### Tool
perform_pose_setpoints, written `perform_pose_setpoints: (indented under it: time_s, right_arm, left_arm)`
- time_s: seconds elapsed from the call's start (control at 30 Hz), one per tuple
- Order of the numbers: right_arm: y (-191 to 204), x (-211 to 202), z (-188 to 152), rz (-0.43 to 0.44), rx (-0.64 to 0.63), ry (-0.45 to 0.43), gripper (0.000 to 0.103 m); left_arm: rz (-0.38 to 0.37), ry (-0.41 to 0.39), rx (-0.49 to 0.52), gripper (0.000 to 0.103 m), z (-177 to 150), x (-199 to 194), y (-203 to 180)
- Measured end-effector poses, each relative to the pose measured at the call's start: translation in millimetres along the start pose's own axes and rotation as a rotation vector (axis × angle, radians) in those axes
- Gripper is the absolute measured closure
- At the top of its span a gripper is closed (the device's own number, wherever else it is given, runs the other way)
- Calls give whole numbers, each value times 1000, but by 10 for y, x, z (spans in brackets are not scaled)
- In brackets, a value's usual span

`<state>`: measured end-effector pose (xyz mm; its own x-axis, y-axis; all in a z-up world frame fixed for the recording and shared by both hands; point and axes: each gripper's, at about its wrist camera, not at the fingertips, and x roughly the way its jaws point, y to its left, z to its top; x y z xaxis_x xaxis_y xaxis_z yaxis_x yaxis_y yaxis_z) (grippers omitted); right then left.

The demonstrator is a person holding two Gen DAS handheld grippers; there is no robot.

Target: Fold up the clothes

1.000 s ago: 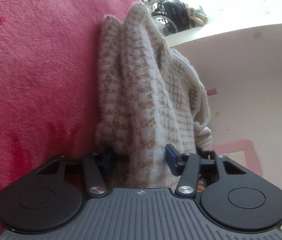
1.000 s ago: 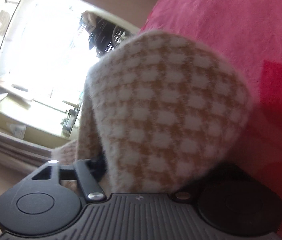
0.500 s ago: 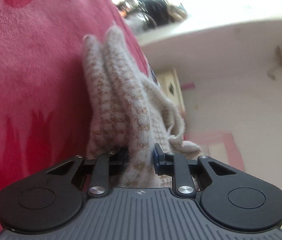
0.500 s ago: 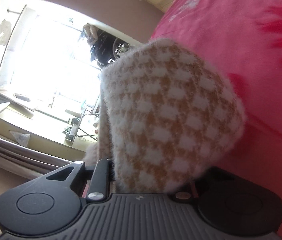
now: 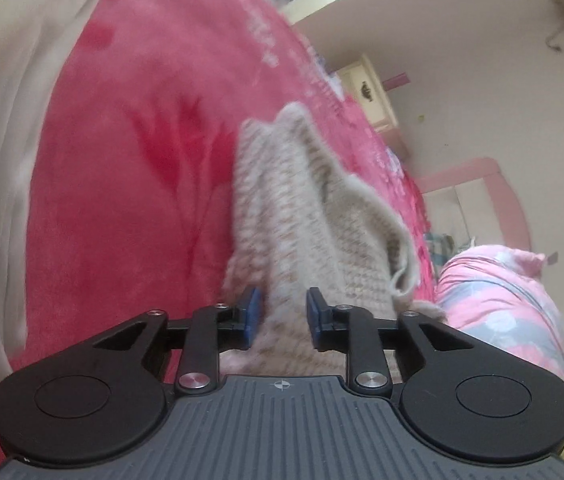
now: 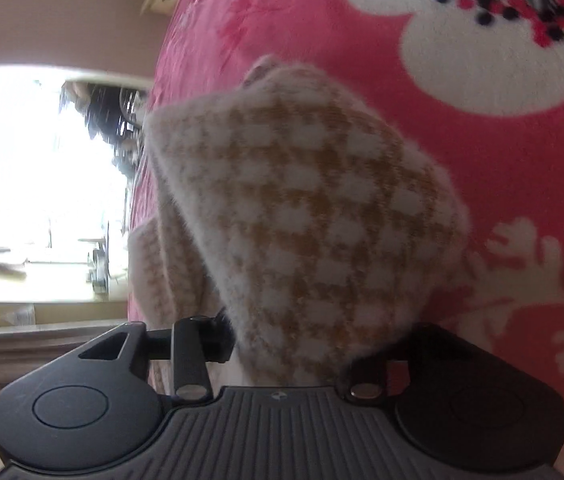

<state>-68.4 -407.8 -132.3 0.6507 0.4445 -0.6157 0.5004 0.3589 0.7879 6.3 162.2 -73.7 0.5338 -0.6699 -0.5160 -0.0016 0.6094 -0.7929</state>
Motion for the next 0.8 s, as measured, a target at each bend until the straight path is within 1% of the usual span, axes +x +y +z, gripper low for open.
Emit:
perform_pose_setpoints:
  time_s: [0.03, 0.07, 0.1, 0.13, 0.17, 0.27, 0.33, 0.4, 0.47, 0.5, 0.57, 0.6, 0.63, 0.73, 0.8]
  right_arm:
    - [62, -33, -14, -16, -38, 14, 52]
    - [134, -67, -43, -38, -83, 28, 52]
    - [204, -112, -81, -70, -131, 38, 50]
    - [253, -180, -125, -112, -183, 41, 43]
    - [298, -251, -170, -153, -237, 39, 41]
    - [552, -428, -323, -243, -440, 45, 41]
    - [745, -516, -455, -276, -590, 23, 41]
    - [930, -566, -634, -290, -758, -37, 41]
    - [1156, -471, -722, -304, -910, -95, 41]
    - [1221, -396, -720, -308, -972, -105, 40]
    - [1357, -231, -734, -321, -1101, -126, 39]
    - [1416, -148, -792, -339, -1180, -130, 35]
    - [1454, -91, -876, -363, -1269, -127, 30]
    - [1472, 281, -1049, -484, -1553, -135, 29]
    - [1417, 490, -1072, -550, -1692, -144, 29]
  left_arm:
    - [-1, -12, 18, 68, -10, -30, -33]
    - [6, -26, 37, 67, -4, -57, -79]
    - [15, -40, 60, 66, 37, -33, -139]
    - [25, -52, 84, 65, 69, -13, -194]
    - [37, -60, 107, 64, 71, -5, -231]
    - [76, -84, 179, 63, 84, 32, -342]
    - [119, -88, 234, 62, 147, 182, -409]
    - [162, -95, 302, 62, 214, 355, -486]
    - [215, -112, 372, 62, 287, 571, -562]
    - [239, -118, 385, 62, 324, 658, -580]
    - [254, -103, 376, 62, 436, 871, -571]
    - [258, -98, 354, 62, 495, 956, -536]
    - [260, -92, 334, 62, 552, 1034, -503]
    - [255, -86, 317, 62, 671, 1134, -462]
    - [252, -77, 320, 62, 729, 1185, -454]
